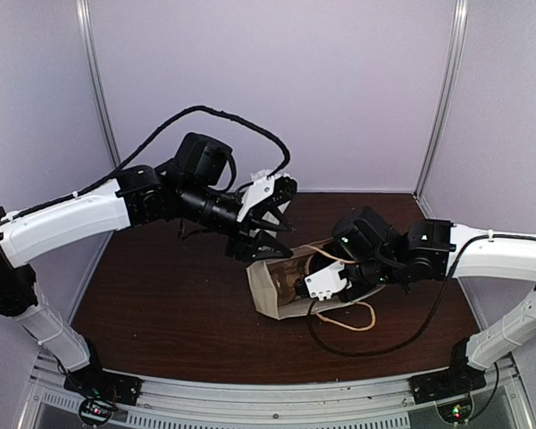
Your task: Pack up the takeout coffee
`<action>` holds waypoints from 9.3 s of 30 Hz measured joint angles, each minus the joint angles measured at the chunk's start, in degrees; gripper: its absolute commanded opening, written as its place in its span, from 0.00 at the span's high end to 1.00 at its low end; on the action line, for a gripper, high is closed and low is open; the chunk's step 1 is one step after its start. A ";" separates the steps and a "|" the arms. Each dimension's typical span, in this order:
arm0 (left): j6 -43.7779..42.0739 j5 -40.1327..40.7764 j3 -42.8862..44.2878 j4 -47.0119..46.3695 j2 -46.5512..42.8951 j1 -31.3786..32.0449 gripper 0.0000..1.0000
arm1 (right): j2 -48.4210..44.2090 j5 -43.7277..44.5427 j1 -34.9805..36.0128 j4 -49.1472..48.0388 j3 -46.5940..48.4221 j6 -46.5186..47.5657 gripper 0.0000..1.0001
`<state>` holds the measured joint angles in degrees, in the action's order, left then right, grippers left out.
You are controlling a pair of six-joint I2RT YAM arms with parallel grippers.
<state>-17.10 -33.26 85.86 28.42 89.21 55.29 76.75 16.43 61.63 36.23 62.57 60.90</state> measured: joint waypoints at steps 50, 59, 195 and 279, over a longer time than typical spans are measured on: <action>36.63 -1.66 -3.67 -30.18 8.61 -0.11 1.00 | -4.28 4.28 1.55 1.66 -3.04 -0.55 0.48; 39.34 -4.31 -3.61 -31.41 9.53 -0.28 1.00 | -0.09 4.92 -0.94 1.42 -3.04 -0.11 0.48; 50.58 -2.01 6.75 -6.88 16.72 -13.35 0.59 | 26.75 -28.59 -22.75 20.41 26.18 -16.37 0.38; 41.38 -3.04 10.03 -10.34 15.10 -8.28 0.94 | 22.84 -35.39 -16.06 31.45 32.44 -28.13 0.04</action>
<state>24.27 -36.29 95.90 18.09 104.31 47.00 99.59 -18.96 45.56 67.68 95.00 32.77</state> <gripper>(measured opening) 0.147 0.962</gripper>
